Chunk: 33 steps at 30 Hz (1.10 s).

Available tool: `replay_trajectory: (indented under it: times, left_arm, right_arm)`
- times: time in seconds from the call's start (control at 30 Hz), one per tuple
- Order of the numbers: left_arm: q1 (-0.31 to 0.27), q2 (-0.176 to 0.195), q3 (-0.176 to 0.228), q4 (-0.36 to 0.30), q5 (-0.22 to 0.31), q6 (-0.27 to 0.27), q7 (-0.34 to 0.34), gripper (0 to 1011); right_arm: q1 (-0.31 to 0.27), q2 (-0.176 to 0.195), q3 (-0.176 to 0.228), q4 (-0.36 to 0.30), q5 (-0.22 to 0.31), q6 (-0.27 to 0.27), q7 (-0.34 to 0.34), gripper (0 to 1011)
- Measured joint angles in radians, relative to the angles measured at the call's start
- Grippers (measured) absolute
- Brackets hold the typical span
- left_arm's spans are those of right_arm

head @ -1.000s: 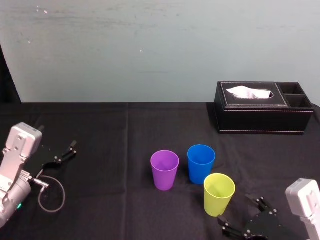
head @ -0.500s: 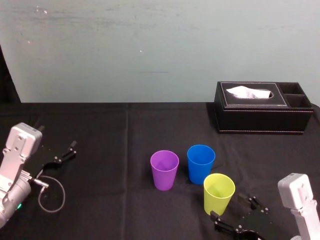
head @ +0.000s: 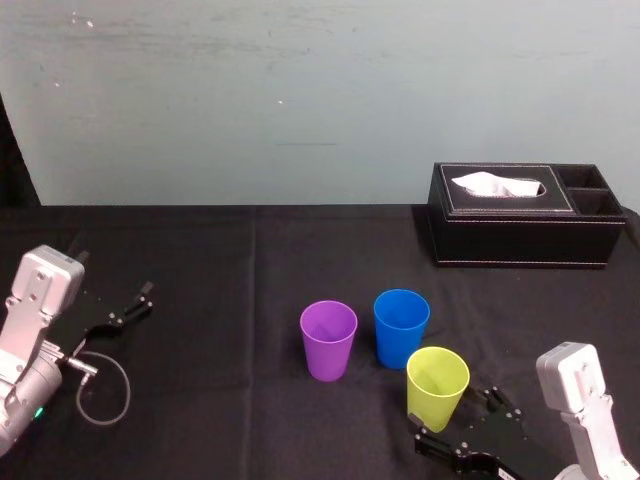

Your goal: Stack the three plastic cups sequentially using one hand.

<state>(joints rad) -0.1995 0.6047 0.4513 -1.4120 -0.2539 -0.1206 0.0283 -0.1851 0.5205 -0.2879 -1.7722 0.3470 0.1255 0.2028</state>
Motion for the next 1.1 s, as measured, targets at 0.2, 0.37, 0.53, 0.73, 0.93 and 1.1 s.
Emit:
replay_trajectory:
  times: [0.2,0.37,0.53,0.73,0.93,1.1]
  left_arm:
    - [0.0,0.0,0.0,0.0,0.0,0.0,0.0,1000]
    - [0.0,0.0,0.0,0.0,0.0,0.0,0.0,1000]
    - [0.0,0.0,0.0,0.0,0.0,0.0,0.0,1000]
    - [0.0,0.0,0.0,0.0,0.0,0.0,0.0,1000]
    - [0.0,0.0,0.0,0.0,0.0,0.0,0.0,1000]
    - [0.0,0.0,0.0,0.0,0.0,0.0,0.0,1000]
  right_arm:
    - [0.011,-0.025,0.001,0.02,-0.022,-0.006,0.003,1003]
    - [0.021,-0.049,0.0,0.037,-0.048,-0.018,0.003,1003]
    - [0.028,-0.067,0.0,0.05,-0.065,-0.023,0.007,1003]
    - [0.036,-0.092,0.006,0.066,-0.083,-0.037,0.011,1003]
    - [0.04,-0.111,0.011,0.083,-0.098,-0.043,0.022,1003]
    - [0.039,-0.128,0.02,0.09,-0.109,-0.047,0.027,1003]
